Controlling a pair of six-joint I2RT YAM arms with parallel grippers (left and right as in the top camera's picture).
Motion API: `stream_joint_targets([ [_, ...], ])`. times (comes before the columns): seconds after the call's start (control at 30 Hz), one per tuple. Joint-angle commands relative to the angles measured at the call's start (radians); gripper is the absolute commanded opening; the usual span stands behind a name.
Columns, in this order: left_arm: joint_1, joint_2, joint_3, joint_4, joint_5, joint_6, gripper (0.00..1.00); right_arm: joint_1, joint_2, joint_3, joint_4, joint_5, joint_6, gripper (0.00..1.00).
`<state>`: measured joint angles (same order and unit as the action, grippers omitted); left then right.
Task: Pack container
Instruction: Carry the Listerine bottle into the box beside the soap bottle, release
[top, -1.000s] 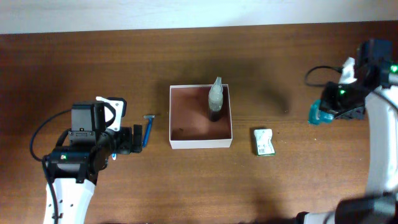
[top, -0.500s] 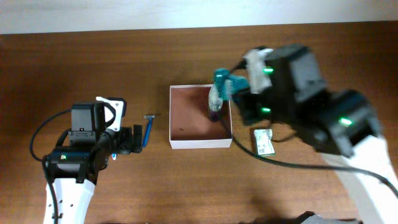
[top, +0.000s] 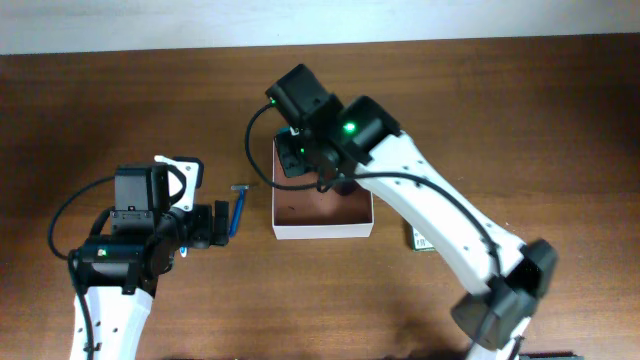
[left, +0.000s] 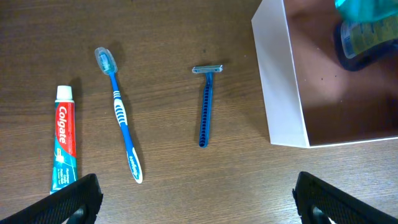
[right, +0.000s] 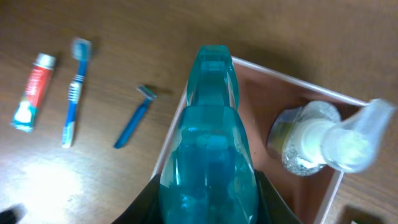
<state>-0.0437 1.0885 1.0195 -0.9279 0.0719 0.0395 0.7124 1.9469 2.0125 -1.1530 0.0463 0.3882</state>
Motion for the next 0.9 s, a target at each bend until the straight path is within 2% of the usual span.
stream_joint_targets([
  [0.0,-0.002,0.000,0.014,-0.001,0.014,-0.010,0.99,-0.009,0.045,0.036,0.000,0.030,0.041,0.04],
  [0.2,-0.002,0.000,0.014,-0.002,0.014,-0.010,0.99,-0.068,0.129,0.036,-0.014,-0.002,0.108,0.04],
  [0.43,-0.002,0.000,0.014,-0.002,0.014,-0.010,0.99,-0.132,0.169,0.036,-0.021,-0.013,0.079,0.04],
  [0.73,-0.002,0.000,0.014,-0.008,0.014,-0.010,0.99,-0.130,0.193,0.035,-0.033,-0.012,0.057,0.05],
  [0.77,-0.002,0.000,0.014,-0.009,0.014,-0.010,0.99,-0.130,0.193,0.035,-0.033,-0.012,0.057,0.08],
  [0.8,-0.002,0.000,0.014,-0.009,0.014,-0.010,0.99,-0.130,0.193,0.035,-0.033,-0.012,0.057,0.16],
  [0.87,-0.002,0.000,0.014,-0.009,0.014,-0.010,0.99,-0.130,0.193,0.035,-0.033,-0.012,0.054,0.26],
])
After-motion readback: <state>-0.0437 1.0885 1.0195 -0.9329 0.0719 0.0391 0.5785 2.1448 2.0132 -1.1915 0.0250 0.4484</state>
